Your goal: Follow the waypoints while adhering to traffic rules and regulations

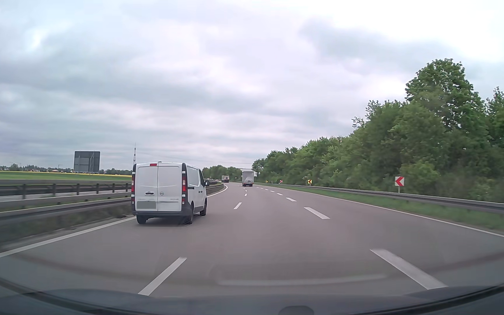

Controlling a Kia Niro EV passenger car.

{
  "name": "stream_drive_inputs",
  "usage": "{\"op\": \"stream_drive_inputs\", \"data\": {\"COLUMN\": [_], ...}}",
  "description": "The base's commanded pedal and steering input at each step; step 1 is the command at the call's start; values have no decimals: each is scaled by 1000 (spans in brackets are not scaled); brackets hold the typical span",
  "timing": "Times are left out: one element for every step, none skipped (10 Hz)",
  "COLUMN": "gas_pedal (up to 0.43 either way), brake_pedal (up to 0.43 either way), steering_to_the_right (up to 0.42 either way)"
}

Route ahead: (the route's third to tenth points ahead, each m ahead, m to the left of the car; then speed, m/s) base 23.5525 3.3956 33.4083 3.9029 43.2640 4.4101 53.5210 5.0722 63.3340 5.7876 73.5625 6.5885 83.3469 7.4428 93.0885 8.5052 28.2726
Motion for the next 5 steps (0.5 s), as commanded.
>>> {"op": "stream_drive_inputs", "data": {"gas_pedal": [98, 98, 98, 98, 98], "brake_pedal": [0, 0, 0, 0, 0], "steering_to_the_right": [-7, -7, -7, -7, -7]}}
